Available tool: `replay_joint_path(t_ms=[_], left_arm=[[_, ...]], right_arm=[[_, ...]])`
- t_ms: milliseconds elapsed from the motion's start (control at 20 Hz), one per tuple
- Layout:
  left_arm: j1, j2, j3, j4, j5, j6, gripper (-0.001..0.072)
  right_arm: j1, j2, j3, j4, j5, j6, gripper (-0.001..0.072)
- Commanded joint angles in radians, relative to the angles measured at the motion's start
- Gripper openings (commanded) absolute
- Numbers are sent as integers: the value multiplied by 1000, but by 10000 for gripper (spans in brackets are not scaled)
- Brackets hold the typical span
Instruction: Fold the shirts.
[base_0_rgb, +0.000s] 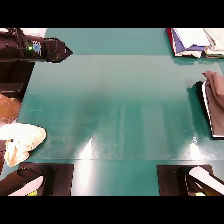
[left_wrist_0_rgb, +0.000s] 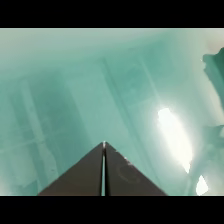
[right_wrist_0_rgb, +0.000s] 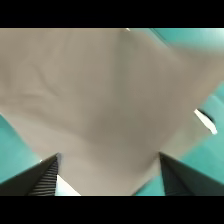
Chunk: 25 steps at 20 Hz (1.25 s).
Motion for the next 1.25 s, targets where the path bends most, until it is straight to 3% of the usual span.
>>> replay_joint_path(t_ms=[0,200,500,550,600,750,800,1200], left_arm=[[0,1,0,0,-1,0,28],[0,1,0,0,0,0,28],[0,1,0,-1,5,-1,28],[0,1,0,-1,16,-1,28],[0,1,0,-1,32,-1,28],[0,1,0,-1,73,-1,28],[0,1,0,-1,84,-1,28],[0,1,0,-1,160,-1,28]], right_arm=[[-66,51,-90,4,-11,2,695],[75,124,-90,117,-70,2,693],[592,149,-90,229,-130,2,690],[679,149,-90,229,-156,2,654],[753,149,-90,229,-181,2,554],[937,149,-90,229,-250,1,185],[982,149,-90,228,-264,1,25],[1075,149,-90,229,-267,1,23]])
